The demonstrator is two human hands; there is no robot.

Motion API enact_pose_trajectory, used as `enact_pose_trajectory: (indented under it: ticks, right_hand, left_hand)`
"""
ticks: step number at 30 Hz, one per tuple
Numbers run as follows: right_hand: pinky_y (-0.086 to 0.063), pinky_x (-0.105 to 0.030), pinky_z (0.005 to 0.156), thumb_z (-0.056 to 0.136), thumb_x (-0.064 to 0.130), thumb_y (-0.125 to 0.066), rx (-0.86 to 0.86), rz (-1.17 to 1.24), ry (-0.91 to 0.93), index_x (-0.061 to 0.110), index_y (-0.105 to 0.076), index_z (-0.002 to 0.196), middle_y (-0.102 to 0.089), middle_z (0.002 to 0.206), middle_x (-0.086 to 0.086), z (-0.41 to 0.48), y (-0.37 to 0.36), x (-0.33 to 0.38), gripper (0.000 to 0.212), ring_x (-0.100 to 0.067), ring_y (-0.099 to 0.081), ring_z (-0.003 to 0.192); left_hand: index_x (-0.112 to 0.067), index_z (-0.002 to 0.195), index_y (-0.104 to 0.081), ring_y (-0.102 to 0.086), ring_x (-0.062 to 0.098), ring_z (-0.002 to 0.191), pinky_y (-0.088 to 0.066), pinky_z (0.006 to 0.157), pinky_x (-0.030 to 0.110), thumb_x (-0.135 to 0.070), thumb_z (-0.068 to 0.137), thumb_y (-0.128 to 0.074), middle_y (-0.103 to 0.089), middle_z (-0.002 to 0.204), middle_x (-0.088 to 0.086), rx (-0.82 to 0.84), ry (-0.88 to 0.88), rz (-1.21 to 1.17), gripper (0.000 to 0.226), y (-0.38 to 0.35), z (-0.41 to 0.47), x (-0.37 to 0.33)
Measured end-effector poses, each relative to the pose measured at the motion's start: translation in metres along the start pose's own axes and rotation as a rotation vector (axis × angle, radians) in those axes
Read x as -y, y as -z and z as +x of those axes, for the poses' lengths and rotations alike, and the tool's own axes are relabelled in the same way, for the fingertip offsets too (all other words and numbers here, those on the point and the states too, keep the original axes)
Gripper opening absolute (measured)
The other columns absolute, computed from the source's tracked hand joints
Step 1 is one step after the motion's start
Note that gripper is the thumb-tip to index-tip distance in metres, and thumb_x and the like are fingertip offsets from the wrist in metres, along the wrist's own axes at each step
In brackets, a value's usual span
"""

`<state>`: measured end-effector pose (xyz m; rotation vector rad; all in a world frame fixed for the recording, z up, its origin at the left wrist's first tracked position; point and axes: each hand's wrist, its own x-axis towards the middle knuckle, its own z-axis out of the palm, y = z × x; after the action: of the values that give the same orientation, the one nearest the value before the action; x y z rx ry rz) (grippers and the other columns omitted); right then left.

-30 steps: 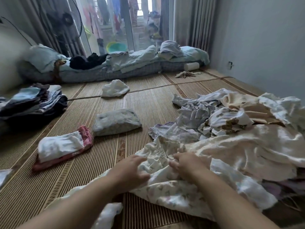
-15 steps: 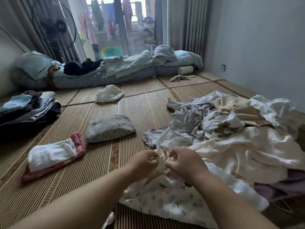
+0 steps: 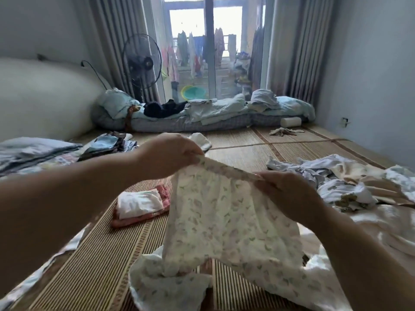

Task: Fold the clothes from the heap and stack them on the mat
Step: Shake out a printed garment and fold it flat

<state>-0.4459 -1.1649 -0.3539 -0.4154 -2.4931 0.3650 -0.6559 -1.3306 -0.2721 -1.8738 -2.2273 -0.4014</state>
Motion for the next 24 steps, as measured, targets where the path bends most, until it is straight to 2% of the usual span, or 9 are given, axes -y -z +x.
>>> enact_pose_trajectory:
  ticks: [3,6,8,11,14,16,19,22,24]
  right_hand:
    - [-0.038,-0.029,0.076,0.101,0.032,-0.039,-0.023,-0.430,0.181,0.015,-0.065,0.103,-0.070,0.096,-0.003,0.057,0.047,0.024,0.032,-0.025,-0.065,0.094]
    - [-0.038,-0.031,0.072,0.101,0.033,-0.039,-0.052,-0.624,0.213,0.011,-0.065,0.098,-0.063,0.088,-0.005,0.116,0.099,0.058,0.035,-0.028,-0.063,0.091]
    - [-0.038,-0.027,0.065,0.100,0.026,-0.043,-0.053,-0.587,0.166,0.007,-0.066,0.099,-0.055,0.079,-0.005,0.143,0.133,0.083,0.029,-0.026,-0.058,0.080]
    - [-0.047,-0.032,0.071,0.095,0.018,-0.052,-0.135,-0.497,0.162,0.011,-0.067,0.100,-0.056,0.076,-0.006,0.175,0.177,0.111,0.017,-0.026,-0.057,0.078]
    - [-0.043,-0.024,0.068,0.095,0.036,-0.050,-0.234,-0.345,-0.010,0.025,-0.056,0.071,-0.052,0.069,0.006,0.192,0.205,0.136,0.027,-0.015,-0.051,0.067]
    - [-0.043,-0.023,0.070,0.094,0.037,-0.051,-0.261,-0.285,-0.022,0.019,-0.060,0.078,-0.058,0.077,0.000,0.198,0.214,0.147,0.026,-0.021,-0.056,0.076]
    - [-0.051,-0.034,0.084,0.095,0.032,-0.052,-0.273,-0.171,-0.014,0.008,-0.067,0.101,-0.067,0.103,-0.014,0.198,0.219,0.162,0.029,-0.031,-0.063,0.099]
    - [-0.053,-0.037,0.084,0.095,0.026,-0.053,-0.282,-0.074,-0.046,0.003,-0.066,0.108,-0.066,0.110,-0.020,0.199,0.219,0.167,0.029,-0.035,-0.063,0.102]
    - [-0.053,-0.036,0.081,0.094,0.024,-0.055,-0.282,-0.062,-0.091,0.000,-0.065,0.106,-0.066,0.110,-0.021,0.202,0.213,0.166,0.029,-0.037,-0.063,0.102]
  left_hand:
    - [-0.018,0.102,-0.074,-0.062,0.010,0.090,-0.043,0.080,0.023,-0.032,0.093,-0.059,-0.071,0.097,-0.003,-0.112,0.022,0.112,0.022,0.036,0.013,0.014]
    - [-0.017,0.101,-0.073,-0.060,0.016,0.091,-0.041,0.077,0.028,-0.033,0.094,-0.056,-0.068,0.094,-0.001,-0.239,0.090,0.136,0.025,0.086,0.032,0.025]
    - [-0.015,0.089,-0.071,-0.055,0.015,0.077,-0.037,0.066,0.028,-0.032,0.094,-0.054,-0.061,0.080,-0.003,-0.315,0.120,0.132,0.024,0.125,0.042,0.026]
    - [-0.020,0.056,-0.050,-0.043,0.014,0.058,-0.026,0.052,0.022,-0.023,0.095,-0.051,-0.042,0.058,-0.005,-0.421,0.126,0.127,0.039,0.179,0.050,0.022]
    - [-0.005,0.065,-0.062,-0.050,0.025,0.061,-0.023,0.048,0.018,-0.018,0.092,-0.053,-0.046,0.057,0.008,-0.530,0.145,0.127,0.032,0.216,0.056,0.021]
    - [-0.010,0.064,-0.062,-0.043,0.012,0.050,-0.027,0.048,0.021,-0.021,0.089,-0.055,-0.043,0.051,0.001,-0.578,0.188,0.076,0.028,0.232,0.058,0.023]
    - [-0.010,0.052,-0.052,-0.044,0.012,0.044,-0.031,0.045,0.022,-0.023,0.086,-0.056,-0.044,0.045,-0.003,-0.605,0.203,0.012,0.036,0.246,0.060,0.029]
    - [0.004,0.069,-0.060,-0.047,0.019,0.047,-0.038,0.049,0.020,-0.021,0.086,-0.057,-0.048,0.053,0.008,-0.596,0.254,-0.098,0.031,0.251,0.058,0.030]
    - [0.001,0.071,-0.064,-0.048,0.015,0.044,-0.041,0.047,0.017,-0.019,0.086,-0.060,-0.052,0.055,0.006,-0.583,0.293,-0.192,0.025,0.250,0.058,0.031]
